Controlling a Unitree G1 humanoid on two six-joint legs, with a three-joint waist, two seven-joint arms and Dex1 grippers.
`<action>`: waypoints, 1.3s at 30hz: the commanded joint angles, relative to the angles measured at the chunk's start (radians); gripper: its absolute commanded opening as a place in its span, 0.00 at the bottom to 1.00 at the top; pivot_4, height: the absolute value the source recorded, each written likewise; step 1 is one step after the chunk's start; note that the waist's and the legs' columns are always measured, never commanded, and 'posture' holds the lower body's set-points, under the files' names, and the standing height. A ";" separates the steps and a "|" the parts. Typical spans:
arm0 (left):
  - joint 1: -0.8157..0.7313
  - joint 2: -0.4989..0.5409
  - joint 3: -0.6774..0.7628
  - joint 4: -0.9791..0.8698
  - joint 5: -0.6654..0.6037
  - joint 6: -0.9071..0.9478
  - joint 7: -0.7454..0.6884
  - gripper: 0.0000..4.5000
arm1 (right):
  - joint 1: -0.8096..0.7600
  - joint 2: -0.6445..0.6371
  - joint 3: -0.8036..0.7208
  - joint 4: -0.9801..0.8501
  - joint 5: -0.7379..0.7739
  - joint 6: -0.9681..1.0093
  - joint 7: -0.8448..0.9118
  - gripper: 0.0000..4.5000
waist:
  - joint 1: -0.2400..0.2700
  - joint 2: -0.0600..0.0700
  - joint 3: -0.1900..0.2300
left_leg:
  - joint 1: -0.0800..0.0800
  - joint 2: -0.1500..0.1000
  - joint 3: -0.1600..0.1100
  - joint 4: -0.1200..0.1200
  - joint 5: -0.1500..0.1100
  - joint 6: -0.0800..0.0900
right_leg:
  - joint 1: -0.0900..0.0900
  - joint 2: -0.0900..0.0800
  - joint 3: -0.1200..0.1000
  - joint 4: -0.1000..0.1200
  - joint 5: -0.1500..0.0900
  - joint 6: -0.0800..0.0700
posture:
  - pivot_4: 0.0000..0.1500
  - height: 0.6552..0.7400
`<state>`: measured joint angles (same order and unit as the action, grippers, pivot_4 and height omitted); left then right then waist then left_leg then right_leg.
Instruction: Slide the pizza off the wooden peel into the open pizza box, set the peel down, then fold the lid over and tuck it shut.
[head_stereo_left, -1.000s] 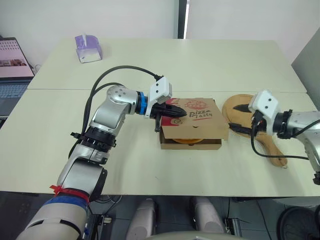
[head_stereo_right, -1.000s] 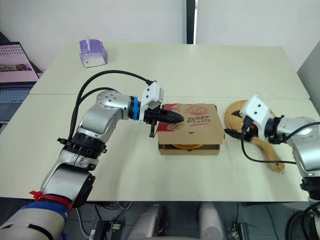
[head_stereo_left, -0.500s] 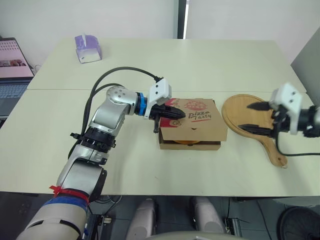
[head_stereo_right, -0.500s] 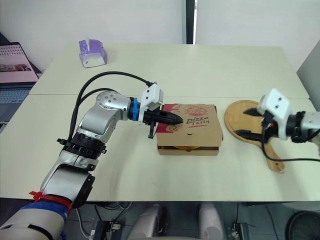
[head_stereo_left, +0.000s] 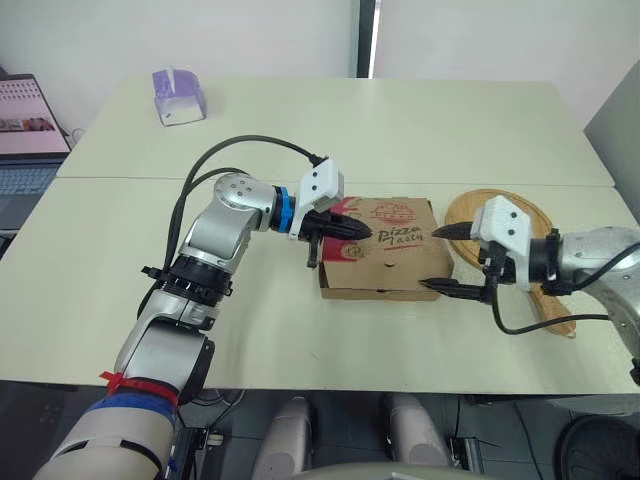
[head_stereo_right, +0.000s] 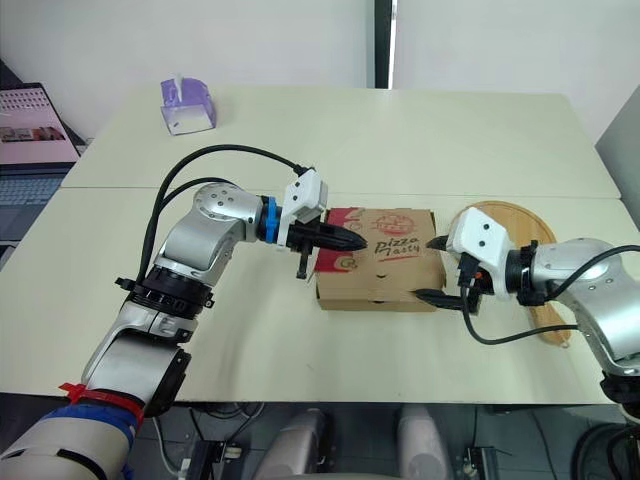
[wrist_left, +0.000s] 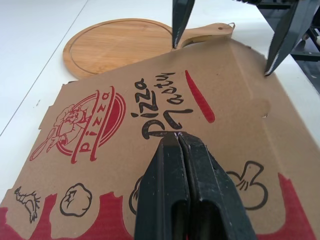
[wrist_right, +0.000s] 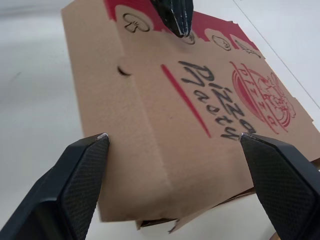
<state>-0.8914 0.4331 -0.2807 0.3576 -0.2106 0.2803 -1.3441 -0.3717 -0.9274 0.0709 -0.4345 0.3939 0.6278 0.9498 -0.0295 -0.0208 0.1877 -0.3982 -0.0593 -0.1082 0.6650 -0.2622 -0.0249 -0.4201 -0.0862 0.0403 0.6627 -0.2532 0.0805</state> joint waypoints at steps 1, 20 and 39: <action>0.004 0.007 -0.014 -0.040 0.015 -0.014 -0.015 0.00 | -0.018 0.023 0.004 0.006 -0.047 -0.047 -0.030 0.99 | 0.000 0.000 0.000 | 0.000 0.000 0.000 0.000 0.000 0.000 | 0.000 0.000 0.000 0.000 0.000 0.000 | 1.00 1.00; 0.076 0.012 -0.070 -0.048 0.084 -0.088 -0.036 0.00 | 0.086 0.095 0.037 -0.034 -0.181 -0.105 -0.106 0.99 | 0.000 0.000 0.000 | 0.001 0.000 0.000 0.000 0.000 0.000 | 0.000 0.000 0.000 0.000 0.000 0.000 | 1.00 1.00; 0.089 0.013 -0.054 -0.047 0.088 -0.097 0.003 0.00 | 0.092 0.007 -0.189 0.175 -0.035 -0.038 -0.049 0.77 | 0.000 0.000 0.000 | 0.007 0.000 0.002 0.000 0.000 0.000 | 0.008 0.001 -0.001 -0.001 0.000 0.000 | 1.00 1.00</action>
<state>-0.8147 0.4377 -0.3290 0.3219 -0.1411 0.1839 -1.3445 -0.2831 -0.9134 -0.1415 -0.2544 0.3913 0.6439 0.8881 -0.0296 -0.0206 0.1874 -0.3910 -0.0593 -0.1061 0.6645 -0.2623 -0.0245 -0.4121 -0.0856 0.0397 0.6617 -0.2533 0.0805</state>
